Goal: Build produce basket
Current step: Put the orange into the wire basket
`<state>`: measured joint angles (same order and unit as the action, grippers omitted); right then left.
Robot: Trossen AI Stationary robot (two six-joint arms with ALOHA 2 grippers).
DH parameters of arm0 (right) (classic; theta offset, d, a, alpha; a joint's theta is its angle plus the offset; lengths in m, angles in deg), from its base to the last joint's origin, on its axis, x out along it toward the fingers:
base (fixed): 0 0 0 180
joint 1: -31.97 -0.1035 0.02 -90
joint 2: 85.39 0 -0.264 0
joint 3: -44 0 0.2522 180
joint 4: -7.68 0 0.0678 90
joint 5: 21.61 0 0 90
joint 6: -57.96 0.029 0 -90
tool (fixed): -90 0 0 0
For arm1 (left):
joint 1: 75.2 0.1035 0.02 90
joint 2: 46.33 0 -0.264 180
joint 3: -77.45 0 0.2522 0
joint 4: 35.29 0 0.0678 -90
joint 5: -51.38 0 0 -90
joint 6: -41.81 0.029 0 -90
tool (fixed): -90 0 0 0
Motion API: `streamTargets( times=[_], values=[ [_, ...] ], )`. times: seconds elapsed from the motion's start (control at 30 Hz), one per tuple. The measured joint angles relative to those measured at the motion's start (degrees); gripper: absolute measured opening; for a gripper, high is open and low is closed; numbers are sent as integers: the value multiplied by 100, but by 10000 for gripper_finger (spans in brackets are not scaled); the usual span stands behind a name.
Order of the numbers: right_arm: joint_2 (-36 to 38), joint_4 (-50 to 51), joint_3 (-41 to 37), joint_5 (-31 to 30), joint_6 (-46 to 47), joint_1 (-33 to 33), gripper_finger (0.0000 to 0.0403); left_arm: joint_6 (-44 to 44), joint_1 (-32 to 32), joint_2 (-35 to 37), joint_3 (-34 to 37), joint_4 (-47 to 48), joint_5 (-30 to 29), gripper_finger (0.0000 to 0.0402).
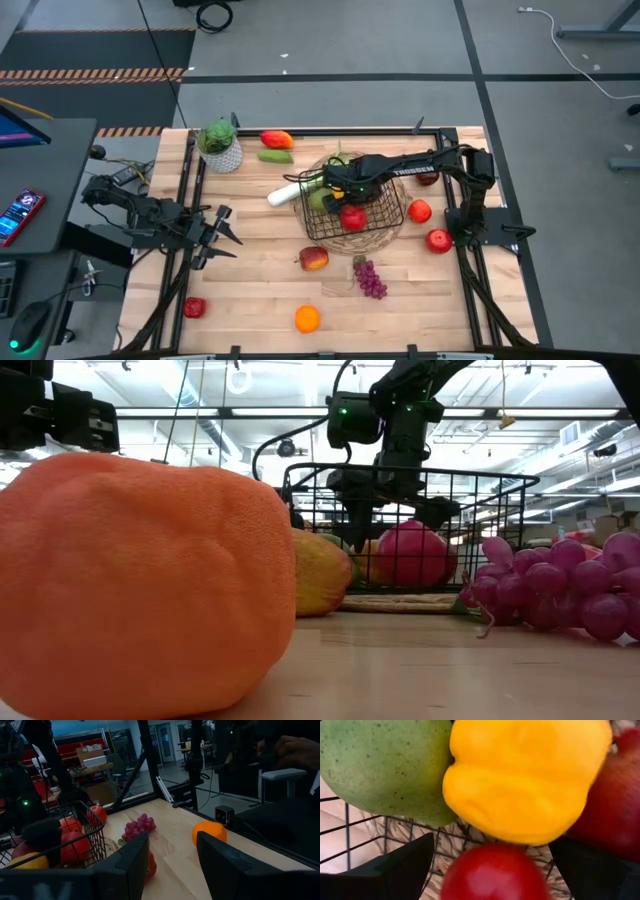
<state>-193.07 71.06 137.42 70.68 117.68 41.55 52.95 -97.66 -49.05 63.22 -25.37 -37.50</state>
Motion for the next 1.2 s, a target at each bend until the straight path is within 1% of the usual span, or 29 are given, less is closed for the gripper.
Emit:
streamTargets(
  times=[0.17,0.33,0.5,0.67,0.73,0.87,1.03,1.13,1.2],
  values=[
    [0,-12,0,16,35,2,399,2,-1,0,0,-1,0,172],
    [26,-35,17,169,66,0,400,0,0,0,2,0,-2,172],
    [33,451,310,310,197,-67,400,0,0,0,0,-2,0,172],
    [55,930,952,-208,34,-293,399,2,-2,0,0,-2,-2,172],
    [55,1094,1305,-507,-85,-432,399,1,-2,0,0,-2,-1,172],
    [61,1130,1878,-1026,-319,-779,399,2,-2,0,0,0,0,172],
    [63,707,2180,-1278,-1132,-1301,398,1,-1,0,0,0,-2,172],
    [63,286,2192,-1386,-1202,-1653,399,1,-1,0,0,0,-1,172],
    [63,33,2194,-1595,-1125,-1902,399,2,-2,0,2,0,-2,172]
  ],
)
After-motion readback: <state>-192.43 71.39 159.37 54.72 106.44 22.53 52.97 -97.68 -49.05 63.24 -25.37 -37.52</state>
